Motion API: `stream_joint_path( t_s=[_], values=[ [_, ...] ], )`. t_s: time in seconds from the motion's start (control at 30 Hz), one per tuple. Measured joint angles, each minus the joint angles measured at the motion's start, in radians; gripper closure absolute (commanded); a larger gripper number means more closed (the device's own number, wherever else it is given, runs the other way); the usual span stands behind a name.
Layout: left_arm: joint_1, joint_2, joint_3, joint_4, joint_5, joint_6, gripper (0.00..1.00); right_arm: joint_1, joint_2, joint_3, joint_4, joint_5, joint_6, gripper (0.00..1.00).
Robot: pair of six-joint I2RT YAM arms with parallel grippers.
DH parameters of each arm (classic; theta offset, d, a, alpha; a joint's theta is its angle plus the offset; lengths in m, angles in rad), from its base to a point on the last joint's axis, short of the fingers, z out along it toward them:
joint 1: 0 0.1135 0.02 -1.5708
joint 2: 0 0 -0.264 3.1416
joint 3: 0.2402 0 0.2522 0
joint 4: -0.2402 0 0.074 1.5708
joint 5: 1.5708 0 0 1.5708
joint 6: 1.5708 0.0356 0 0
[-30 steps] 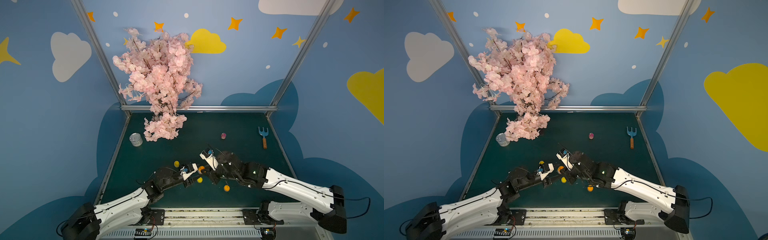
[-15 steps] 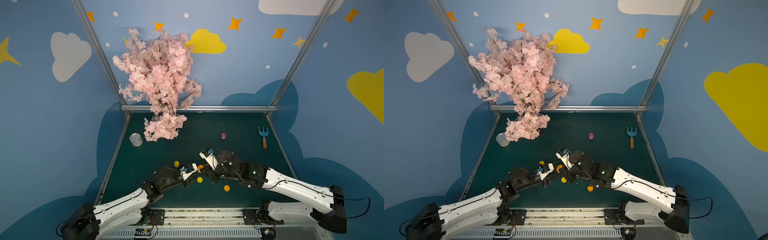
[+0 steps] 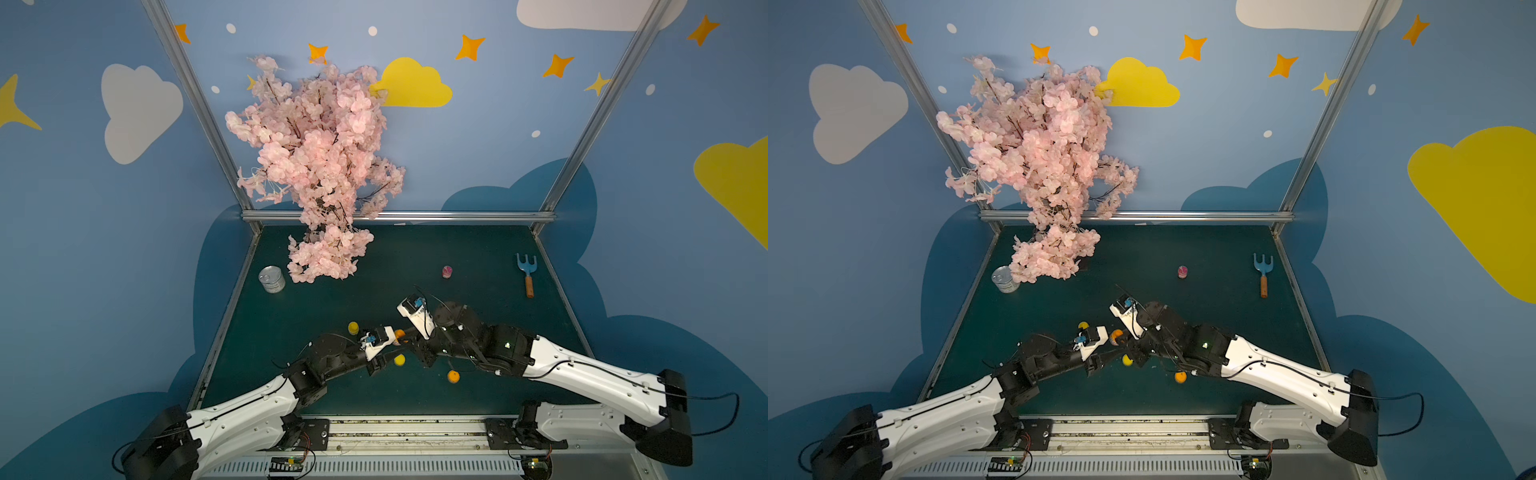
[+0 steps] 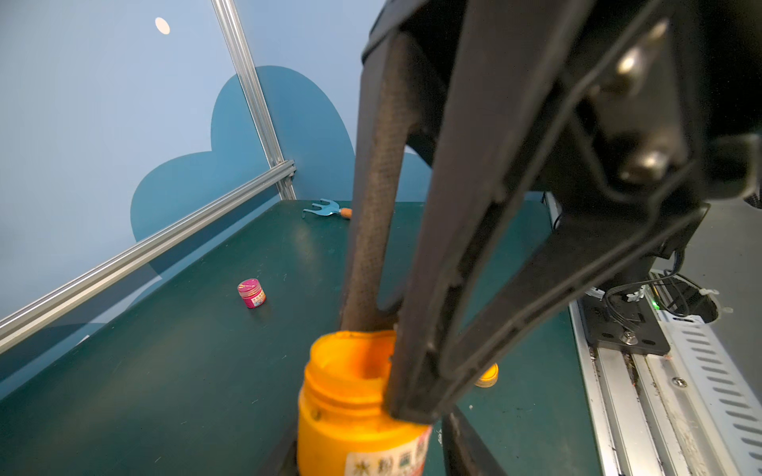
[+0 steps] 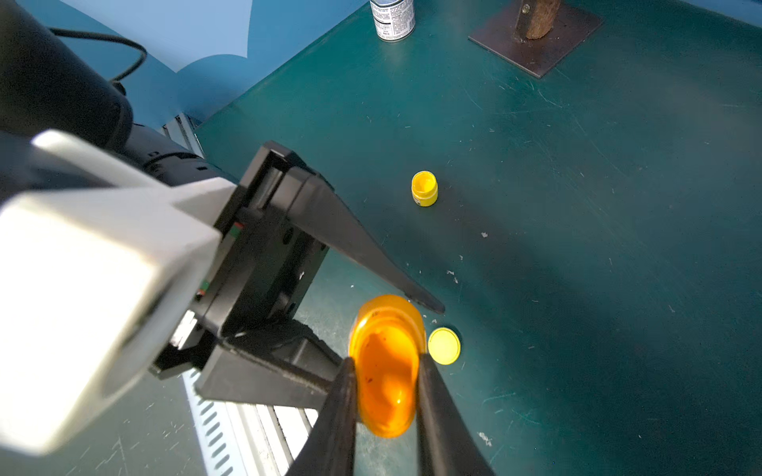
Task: Close the paint jar lid
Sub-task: Pick up the paint jar from the center of the board, then pick up the lid from the center of the board.
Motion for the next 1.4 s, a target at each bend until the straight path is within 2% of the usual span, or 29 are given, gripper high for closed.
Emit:
stream_joint_path(
  t_s=[0.17,0.3,0.43,0.5,0.57,0.63,0.7,0.8,0.93,1.13,1.23,1.4],
  values=[
    [0.001,-0.004,0.002,-0.008,-0.003,0.0,0.6,0.0,0.002,0.0,0.001,-0.004,0.003,0.77],
    [0.001,-0.004,0.004,-0.015,-0.006,0.003,0.7,0.0,0.002,0.0,0.0,-0.005,0.003,0.77],
    [0.001,-0.002,0.004,-0.016,-0.007,0.005,0.74,0.0,0.002,0.0,-0.003,-0.006,0.003,0.76],
    [0.002,-0.002,0.004,-0.015,-0.007,0.003,0.74,0.0,0.002,0.0,-0.003,-0.008,0.003,0.7],
    [0.002,-0.002,0.004,-0.014,-0.007,-0.001,0.75,0.0,0.002,0.0,-0.003,-0.007,0.004,0.54],
    [0.002,-0.002,0.004,-0.015,-0.007,-0.004,0.75,0.0,0.002,0.0,-0.003,0.006,0.006,0.44],
    [0.0,-0.002,0.004,-0.02,-0.008,-0.004,0.76,0.0,-0.007,0.0,-0.012,0.03,0.01,0.39],
    [0.0,-0.002,0.004,-0.037,-0.01,-0.002,0.76,0.0,-0.064,-0.015,-0.031,0.081,0.014,0.36],
    [0.001,-0.002,0.004,-0.043,-0.022,0.008,0.75,-0.013,-0.211,-0.046,-0.093,0.146,0.035,0.34],
    [0.018,-0.004,0.002,-0.044,-0.004,0.019,0.75,-0.029,-0.351,-0.064,-0.326,0.332,0.171,0.36],
    [0.023,-0.015,-0.007,-0.043,0.026,0.018,0.75,-0.041,-0.327,-0.121,-0.435,0.391,0.262,0.39],
    [0.023,-0.055,-0.019,-0.056,0.052,0.011,0.74,-0.045,-0.215,-0.272,-0.492,0.396,0.409,0.45]
  ],
)
